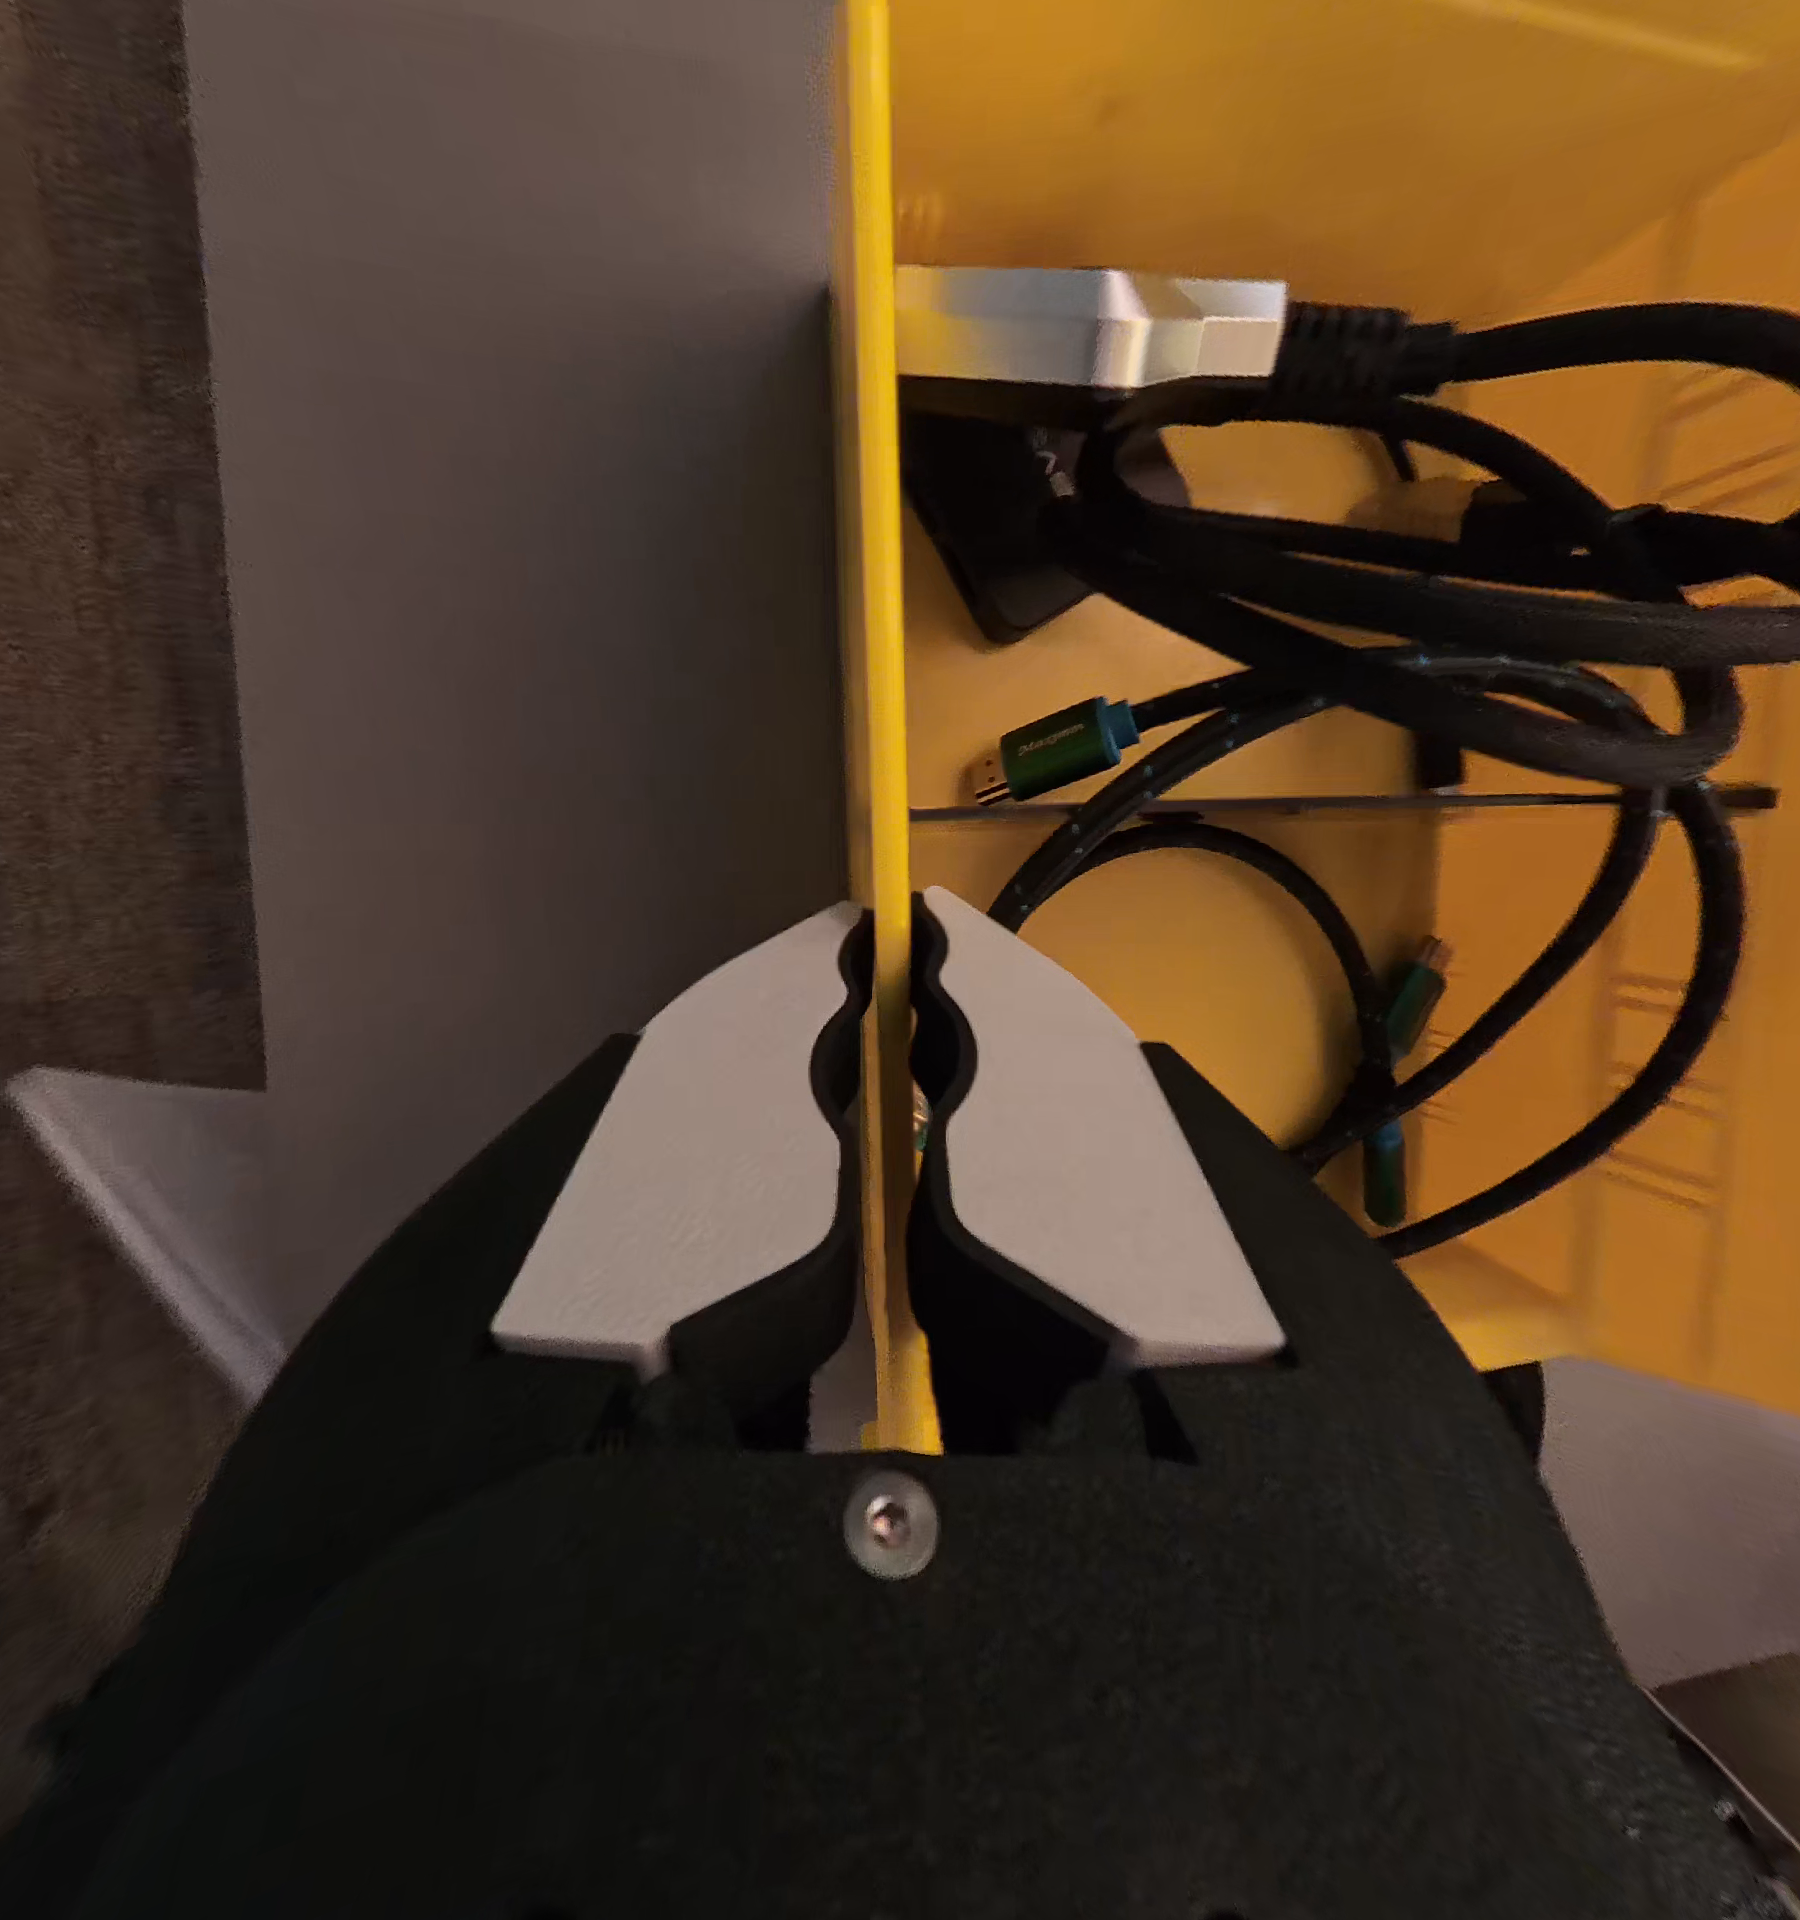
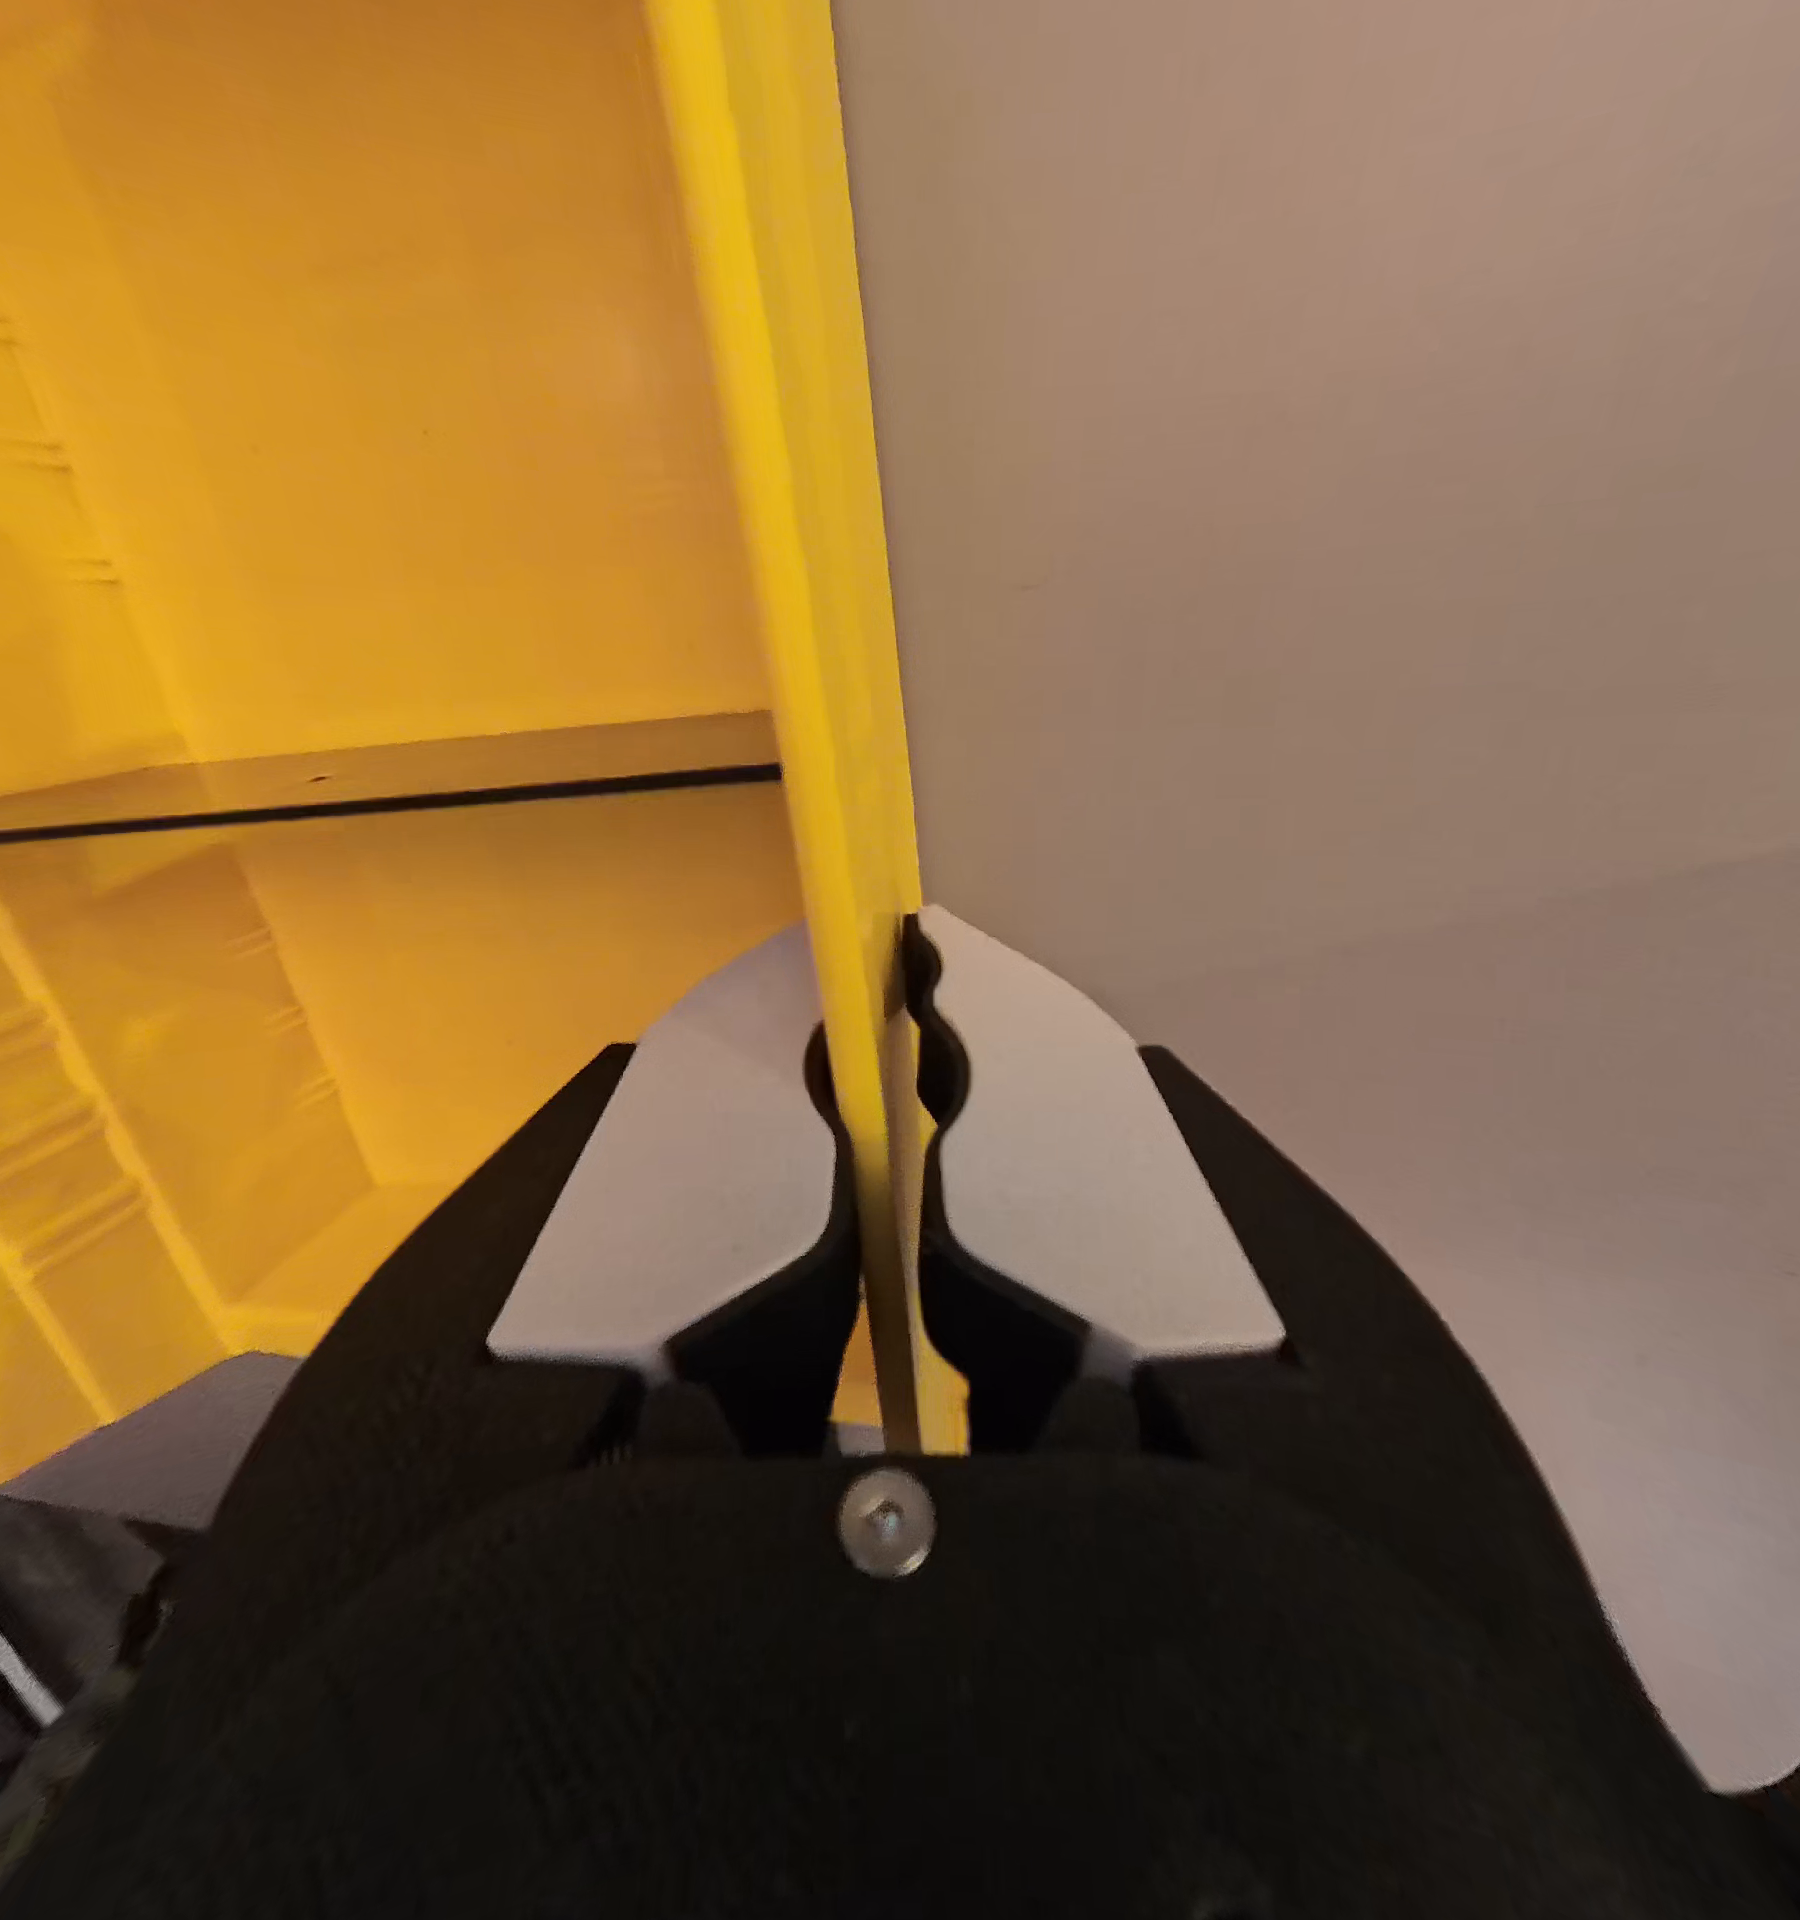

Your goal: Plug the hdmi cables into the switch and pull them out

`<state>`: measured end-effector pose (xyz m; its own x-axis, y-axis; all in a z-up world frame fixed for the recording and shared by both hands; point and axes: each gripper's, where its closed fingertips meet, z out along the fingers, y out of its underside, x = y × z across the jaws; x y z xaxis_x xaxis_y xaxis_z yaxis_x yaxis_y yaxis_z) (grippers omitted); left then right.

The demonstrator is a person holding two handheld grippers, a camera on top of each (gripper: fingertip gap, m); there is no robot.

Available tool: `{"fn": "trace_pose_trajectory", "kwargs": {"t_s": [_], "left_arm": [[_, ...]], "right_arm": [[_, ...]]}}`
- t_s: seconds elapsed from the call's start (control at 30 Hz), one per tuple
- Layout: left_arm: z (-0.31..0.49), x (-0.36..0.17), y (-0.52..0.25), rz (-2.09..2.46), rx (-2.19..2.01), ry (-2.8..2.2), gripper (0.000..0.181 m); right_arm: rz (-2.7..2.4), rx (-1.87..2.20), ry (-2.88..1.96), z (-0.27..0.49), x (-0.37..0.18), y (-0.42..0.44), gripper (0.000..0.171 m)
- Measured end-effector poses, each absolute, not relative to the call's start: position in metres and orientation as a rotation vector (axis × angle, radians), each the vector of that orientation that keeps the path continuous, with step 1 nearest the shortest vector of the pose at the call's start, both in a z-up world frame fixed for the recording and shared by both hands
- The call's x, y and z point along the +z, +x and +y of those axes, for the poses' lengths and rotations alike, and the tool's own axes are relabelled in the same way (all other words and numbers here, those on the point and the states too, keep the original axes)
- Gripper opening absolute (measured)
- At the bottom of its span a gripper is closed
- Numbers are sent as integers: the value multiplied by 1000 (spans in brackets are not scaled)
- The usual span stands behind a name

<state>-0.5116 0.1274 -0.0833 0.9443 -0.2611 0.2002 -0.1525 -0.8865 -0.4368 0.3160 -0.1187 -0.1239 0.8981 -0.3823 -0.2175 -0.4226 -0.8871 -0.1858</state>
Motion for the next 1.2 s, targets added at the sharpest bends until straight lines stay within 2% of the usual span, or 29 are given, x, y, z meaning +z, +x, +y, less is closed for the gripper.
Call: {"fn": "trace_pose_trajectory", "kwargs": {"t_s": [0.07,0.13,0.27,0.37,0.5,0.57,0.63,0.67,0.77,0.9,1.03,1.07,1.2], "left_arm": [[125,-73,-512,282,-482,-2615,7],[124,-40,-515,261,-640,-2471,14],[119,57,-560,301,-542,-2309,26],[107,163,-567,375,-351,-2154,37],[74,304,-498,445,-304,-1830,51],[56,345,-444,470,-339,-1709,62],[44,360,-387,540,-339,-1693,74],[41,361,-359,575,-321,-1704,84],[35,354,-284,653,-271,-1688,91],[36,302,-195,702,-302,-1714,112],[51,201,-137,686,-350,-1819,127],[55,168,-128,678,-367,-1875,129],[65,47,-120,597,-397,-2096,135]], "right_arm": [[525,273,-2764,-116,-119,318,11],[477,302,-2595,-116,-88,325,12],[535,74,-2212,-141,33,379,27],[507,-141,-1988,-166,150,395,38],[350,-301,-1723,-170,288,343,46],[257,-317,-1689,-155,327,301,45],[173,-320,-1698,-133,347,257,48],[137,-318,-1702,-121,352,235,51],[43,-290,-1705,-85,353,174,60],[-37,-243,-1758,-35,315,107,74],[-22,-257,-1840,11,227,75,96],[-7,-264,-1876,19,197,69,103],[56,-268,-2050,38,62,53,114]]}}
